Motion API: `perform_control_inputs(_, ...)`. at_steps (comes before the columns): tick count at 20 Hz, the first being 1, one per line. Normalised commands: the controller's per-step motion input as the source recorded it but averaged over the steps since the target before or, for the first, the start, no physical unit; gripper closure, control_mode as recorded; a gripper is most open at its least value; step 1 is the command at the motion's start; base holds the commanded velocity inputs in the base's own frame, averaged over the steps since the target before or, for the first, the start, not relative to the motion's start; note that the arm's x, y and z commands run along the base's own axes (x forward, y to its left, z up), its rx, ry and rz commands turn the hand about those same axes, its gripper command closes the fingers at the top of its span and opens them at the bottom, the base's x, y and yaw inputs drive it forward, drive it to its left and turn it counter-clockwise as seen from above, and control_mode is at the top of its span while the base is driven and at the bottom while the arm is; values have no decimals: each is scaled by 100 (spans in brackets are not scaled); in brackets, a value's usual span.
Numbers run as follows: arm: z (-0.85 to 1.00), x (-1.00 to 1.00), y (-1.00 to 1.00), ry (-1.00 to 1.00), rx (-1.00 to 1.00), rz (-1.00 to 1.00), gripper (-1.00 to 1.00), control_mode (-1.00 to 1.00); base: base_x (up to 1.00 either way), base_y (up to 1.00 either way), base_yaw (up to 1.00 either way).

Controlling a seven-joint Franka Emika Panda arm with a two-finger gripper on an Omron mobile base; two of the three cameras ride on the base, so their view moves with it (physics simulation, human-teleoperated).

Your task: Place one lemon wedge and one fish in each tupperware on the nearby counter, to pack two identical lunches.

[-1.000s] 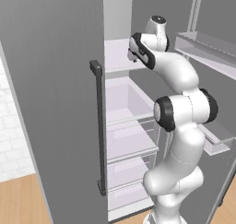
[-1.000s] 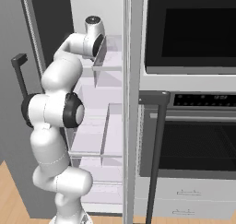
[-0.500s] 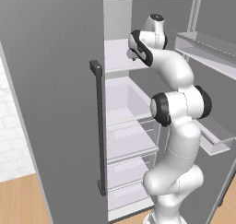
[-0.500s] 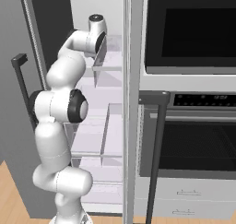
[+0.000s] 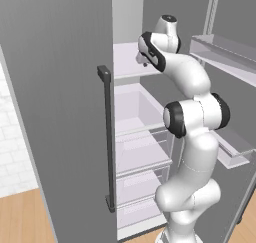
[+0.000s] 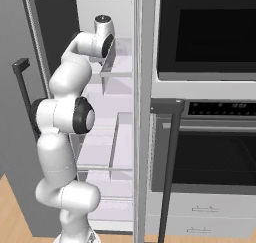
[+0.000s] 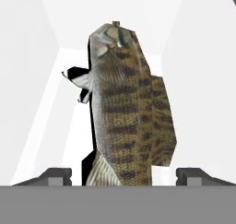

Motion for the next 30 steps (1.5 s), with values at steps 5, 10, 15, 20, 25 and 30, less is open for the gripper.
perform_control_inputs(5, -40, 0, 22, 0, 0, 0, 100, -100, 0, 0, 0)
perform_control_inputs(10, -26, -1, 2, 0, 0, 0, 100, -100, 0, 0, 0)
perform_control_inputs(15, -11, -11, 0, 3, 0, 0, 100, -100, 0, 0, 0)
perform_control_inputs(20, -1, -46, 2, -5, 0, 0, 100, -100, 0, 0, 0)
perform_control_inputs(25, 0, -73, 15, -15, 0, 0, 100, -100, 0, 0, 0)
perform_control_inputs(30, -19, -100, 30, -26, 0, -1, 100, -100, 0, 0, 0)
